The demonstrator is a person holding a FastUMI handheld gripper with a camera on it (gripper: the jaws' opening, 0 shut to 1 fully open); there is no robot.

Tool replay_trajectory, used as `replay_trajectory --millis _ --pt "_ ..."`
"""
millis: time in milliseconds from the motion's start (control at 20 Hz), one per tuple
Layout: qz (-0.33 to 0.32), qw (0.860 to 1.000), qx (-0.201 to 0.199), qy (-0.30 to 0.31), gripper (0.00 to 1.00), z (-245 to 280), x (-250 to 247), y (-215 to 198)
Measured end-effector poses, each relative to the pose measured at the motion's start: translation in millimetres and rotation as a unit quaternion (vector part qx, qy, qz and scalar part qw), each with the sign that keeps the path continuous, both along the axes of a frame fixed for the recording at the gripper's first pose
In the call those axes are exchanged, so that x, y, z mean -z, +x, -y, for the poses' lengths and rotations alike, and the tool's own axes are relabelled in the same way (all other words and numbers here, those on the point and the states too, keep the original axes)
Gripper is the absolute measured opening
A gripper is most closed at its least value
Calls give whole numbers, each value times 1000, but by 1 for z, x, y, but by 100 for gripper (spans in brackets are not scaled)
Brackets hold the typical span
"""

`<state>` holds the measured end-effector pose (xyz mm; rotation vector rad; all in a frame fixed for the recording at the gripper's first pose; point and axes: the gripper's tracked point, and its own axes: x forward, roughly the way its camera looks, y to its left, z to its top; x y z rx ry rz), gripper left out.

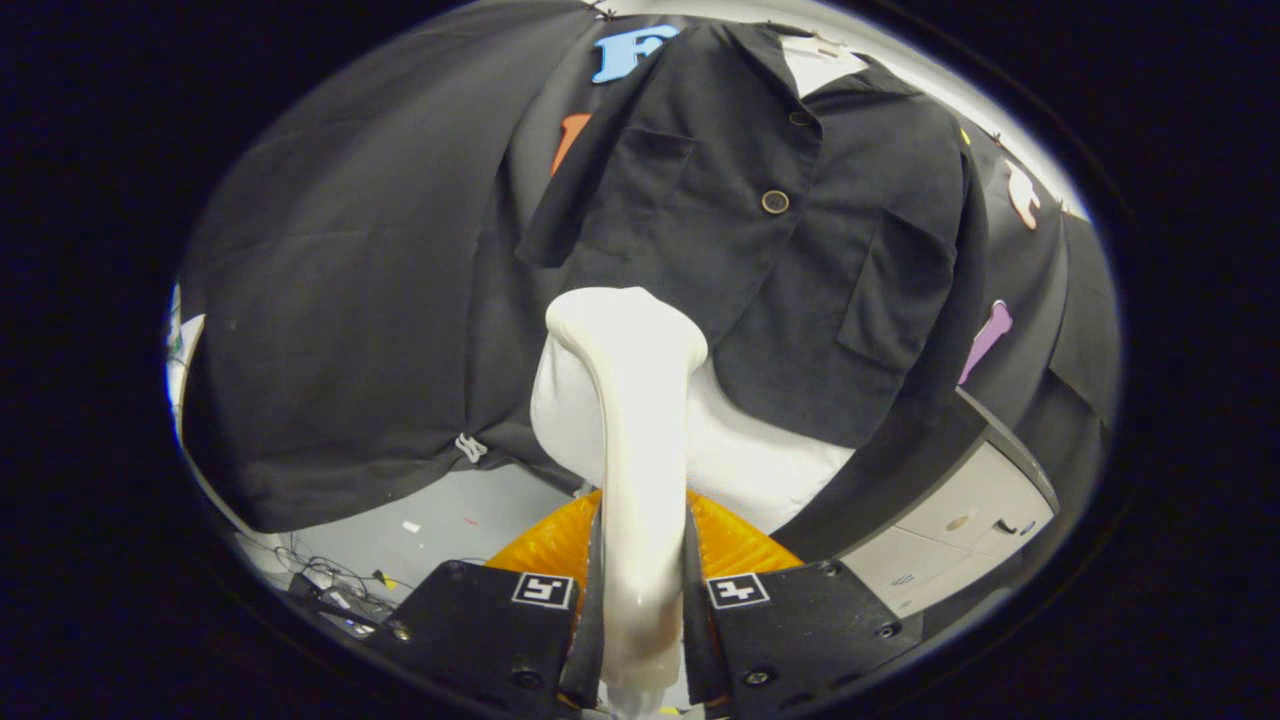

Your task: Iron the clothes twice with a garment steamer, once on the left side and once on the right side.

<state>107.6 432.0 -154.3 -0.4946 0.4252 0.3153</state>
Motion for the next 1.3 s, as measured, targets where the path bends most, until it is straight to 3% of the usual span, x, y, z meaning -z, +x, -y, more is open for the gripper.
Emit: replay_trajectory --millis 500,950,1300 --pt "17 998 41 45 35 57 -37 -52" --pt "51 985 150 63 35 200 -95 -86" --pt "53 972 205 99 35 313 -117 -120"
